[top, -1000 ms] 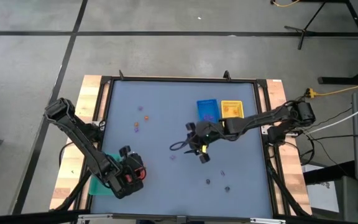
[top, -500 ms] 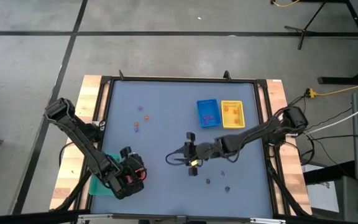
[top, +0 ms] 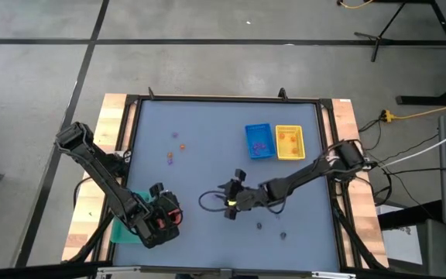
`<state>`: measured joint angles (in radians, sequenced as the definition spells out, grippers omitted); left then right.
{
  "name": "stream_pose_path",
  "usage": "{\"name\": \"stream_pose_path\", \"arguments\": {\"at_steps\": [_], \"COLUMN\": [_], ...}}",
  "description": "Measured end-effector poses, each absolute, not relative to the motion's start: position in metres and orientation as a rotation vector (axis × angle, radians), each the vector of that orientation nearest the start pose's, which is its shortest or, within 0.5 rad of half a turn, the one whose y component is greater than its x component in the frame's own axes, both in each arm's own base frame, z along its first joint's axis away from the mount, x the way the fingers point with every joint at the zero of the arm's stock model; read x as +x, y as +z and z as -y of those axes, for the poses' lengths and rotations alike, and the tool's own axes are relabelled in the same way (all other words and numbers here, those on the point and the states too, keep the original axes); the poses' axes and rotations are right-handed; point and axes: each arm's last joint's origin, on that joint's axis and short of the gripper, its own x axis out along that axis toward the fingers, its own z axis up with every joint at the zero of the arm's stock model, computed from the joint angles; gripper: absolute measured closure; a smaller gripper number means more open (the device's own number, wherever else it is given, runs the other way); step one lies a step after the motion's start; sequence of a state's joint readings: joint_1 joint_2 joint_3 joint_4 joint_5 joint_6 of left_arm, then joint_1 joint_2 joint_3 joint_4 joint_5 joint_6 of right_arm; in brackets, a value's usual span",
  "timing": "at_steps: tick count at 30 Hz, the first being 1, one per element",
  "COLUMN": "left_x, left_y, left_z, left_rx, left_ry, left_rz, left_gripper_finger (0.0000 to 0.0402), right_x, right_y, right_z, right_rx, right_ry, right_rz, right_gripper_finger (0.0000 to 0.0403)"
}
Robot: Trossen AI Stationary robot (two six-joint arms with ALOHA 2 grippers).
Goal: Sort Halloween decoration
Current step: Put the violet spider toy into the blue box
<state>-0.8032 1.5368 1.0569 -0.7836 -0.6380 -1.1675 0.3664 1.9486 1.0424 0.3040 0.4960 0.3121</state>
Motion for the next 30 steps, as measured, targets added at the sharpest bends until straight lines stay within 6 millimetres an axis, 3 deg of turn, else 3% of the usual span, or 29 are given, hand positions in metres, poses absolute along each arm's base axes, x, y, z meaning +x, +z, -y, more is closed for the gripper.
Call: {"name": "stream_pose_path", "arguments": {"at_steps": [16,30], "left_x": [0.209,0.210], "left_y": [0.221,0.221], "left_z": [0.192,0.193], "left_rx": [-0.246,-0.258], "left_ry": [0.393,0.387], "left_rz": [-0.846,-0.838], "left_gripper_finger": [0.0269,0.0269], "right_x": [0.380,0.382], "right_y": [0.100,0.084], "right_z": [-0.132,-0.133], "right_rx": [0.057,0.052], "right_ry": [-0.186,-0.177], "right_rz": [-0.533,-0.547], "right_gripper_finger": [0.0251,0.0251]}}
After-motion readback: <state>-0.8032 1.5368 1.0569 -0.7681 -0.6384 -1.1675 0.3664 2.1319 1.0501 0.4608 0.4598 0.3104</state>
